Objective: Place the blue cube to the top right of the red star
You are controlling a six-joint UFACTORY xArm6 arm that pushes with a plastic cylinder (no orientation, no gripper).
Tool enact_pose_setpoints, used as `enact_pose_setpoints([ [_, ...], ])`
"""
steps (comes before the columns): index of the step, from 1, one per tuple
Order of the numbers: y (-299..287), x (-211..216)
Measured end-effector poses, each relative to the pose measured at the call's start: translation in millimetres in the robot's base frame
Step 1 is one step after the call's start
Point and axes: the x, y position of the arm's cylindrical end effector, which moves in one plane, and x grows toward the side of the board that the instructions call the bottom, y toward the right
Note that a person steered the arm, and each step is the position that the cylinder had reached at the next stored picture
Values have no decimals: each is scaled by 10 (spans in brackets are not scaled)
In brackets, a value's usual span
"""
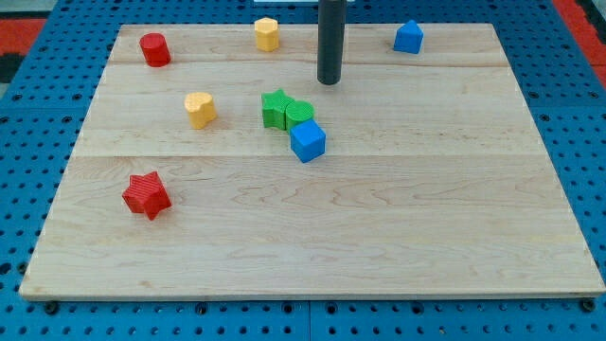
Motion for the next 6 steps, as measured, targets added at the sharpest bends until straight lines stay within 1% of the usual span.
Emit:
enact_pose_setpoints([
  [1, -217, 235],
  [2, -172, 603],
  [3, -253, 1110],
  [4, 338, 1121],
  [5, -60, 1597],
  [6, -839, 1392],
])
